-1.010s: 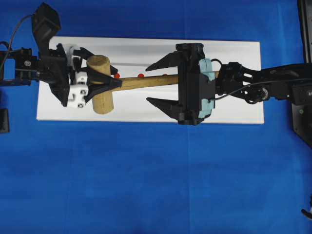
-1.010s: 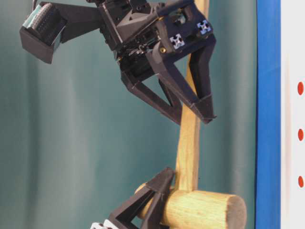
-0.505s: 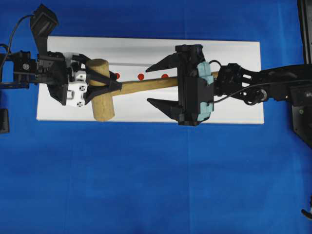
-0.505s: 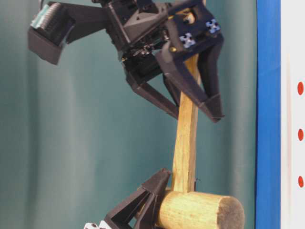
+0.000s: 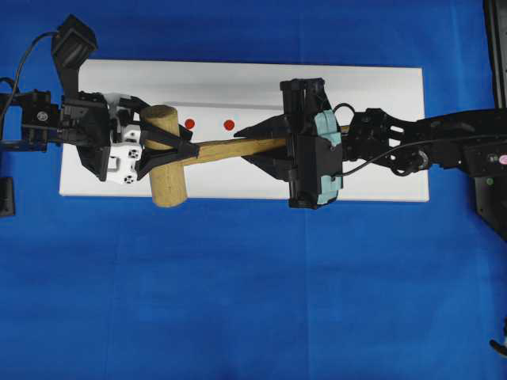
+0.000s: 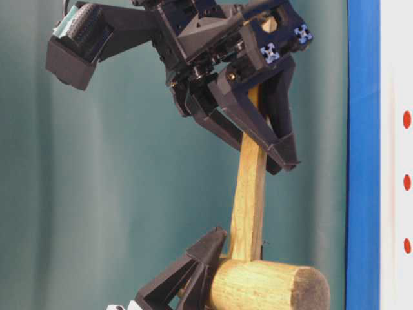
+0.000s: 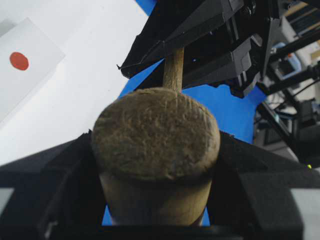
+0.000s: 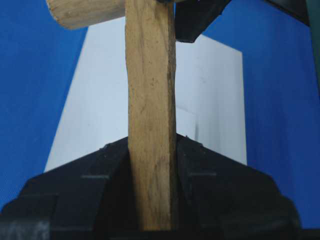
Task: Hit the mark with a hammer.
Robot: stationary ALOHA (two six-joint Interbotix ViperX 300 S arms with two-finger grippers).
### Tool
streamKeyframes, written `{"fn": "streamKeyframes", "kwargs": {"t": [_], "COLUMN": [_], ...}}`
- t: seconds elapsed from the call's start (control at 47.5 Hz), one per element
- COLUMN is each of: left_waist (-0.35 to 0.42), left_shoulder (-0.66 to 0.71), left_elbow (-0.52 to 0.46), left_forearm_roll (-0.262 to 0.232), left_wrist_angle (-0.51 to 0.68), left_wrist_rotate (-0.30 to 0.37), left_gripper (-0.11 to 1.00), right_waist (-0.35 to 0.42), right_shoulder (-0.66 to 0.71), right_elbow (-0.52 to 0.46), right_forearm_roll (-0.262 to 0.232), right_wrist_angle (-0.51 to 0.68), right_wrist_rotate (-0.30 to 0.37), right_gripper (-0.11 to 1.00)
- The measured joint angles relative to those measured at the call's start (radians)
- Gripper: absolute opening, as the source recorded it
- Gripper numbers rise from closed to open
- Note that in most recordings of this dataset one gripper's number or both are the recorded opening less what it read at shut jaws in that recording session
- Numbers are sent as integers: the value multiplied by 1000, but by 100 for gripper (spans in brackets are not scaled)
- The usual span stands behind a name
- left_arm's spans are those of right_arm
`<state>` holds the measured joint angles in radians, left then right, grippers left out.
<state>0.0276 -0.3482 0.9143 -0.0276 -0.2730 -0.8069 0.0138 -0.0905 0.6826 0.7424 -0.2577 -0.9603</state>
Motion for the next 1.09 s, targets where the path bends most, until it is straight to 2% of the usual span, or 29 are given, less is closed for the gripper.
{"fn": "streamKeyframes", "kwargs": {"t": [0.273, 0.421, 0.463, 0.568, 0.631, 0.926, 1.094], "left_waist": [6, 6, 8, 6, 6, 6, 6], "left_shoulder": [0, 0, -2, 0, -2, -44, -118], "left_elbow": [-3, -8, -8, -14, -14, 17, 72], "left_forearm_roll": [-3, -3, -3, -3, -3, -3, 0], "left_wrist_angle": [15, 32, 34, 37, 37, 37, 37], "left_wrist_rotate": [-63, -71, -72, -77, -77, -74, -63], "left_gripper": [45, 45, 51, 81, 90, 87, 87], "right_waist": [0, -2, -2, -3, -6, -3, -8], "right_shoulder": [0, 0, 0, 0, 0, -64, -144], "right_elbow": [0, 0, 0, 0, 2, 71, 141], "right_forearm_roll": [2, 2, 2, 2, 2, 8, 38], "right_wrist_angle": [5, 5, 5, 5, 6, 6, 9], "right_wrist_rotate": [3, 3, 2, 2, 3, 12, 15], "right_gripper": [8, 8, 8, 8, 7, 7, 7]}}
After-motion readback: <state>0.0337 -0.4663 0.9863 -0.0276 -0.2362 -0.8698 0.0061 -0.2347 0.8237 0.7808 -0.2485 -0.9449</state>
